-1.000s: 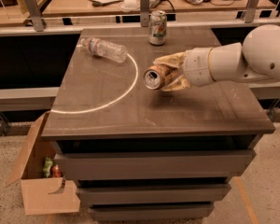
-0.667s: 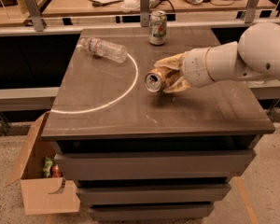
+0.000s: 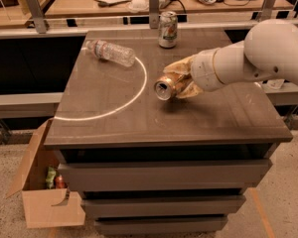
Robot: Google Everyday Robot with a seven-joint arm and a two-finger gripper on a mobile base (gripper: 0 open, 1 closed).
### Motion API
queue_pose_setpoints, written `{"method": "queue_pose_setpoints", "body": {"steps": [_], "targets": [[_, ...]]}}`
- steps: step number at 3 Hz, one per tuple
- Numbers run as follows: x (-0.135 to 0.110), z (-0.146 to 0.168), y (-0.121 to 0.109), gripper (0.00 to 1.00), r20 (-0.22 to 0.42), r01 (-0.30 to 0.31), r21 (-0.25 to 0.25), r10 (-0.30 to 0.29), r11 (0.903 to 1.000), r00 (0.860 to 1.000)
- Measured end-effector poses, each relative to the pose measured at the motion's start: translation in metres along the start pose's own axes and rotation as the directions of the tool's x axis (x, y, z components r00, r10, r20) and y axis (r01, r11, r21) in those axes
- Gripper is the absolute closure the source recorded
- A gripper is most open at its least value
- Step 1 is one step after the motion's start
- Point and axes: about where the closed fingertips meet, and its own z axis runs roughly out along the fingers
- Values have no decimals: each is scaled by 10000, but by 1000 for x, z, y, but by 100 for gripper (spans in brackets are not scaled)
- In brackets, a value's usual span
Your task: Knock orange can over
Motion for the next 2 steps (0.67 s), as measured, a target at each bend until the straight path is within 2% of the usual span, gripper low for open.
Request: {"method": "queue_pose_setpoints", "body": {"steps": [1, 2], "targets": [[-1, -3, -3, 36, -68, 41, -17, -41, 10000, 10000], [-8, -5, -8, 4, 242, 15, -237, -10, 9997, 9997]]}}
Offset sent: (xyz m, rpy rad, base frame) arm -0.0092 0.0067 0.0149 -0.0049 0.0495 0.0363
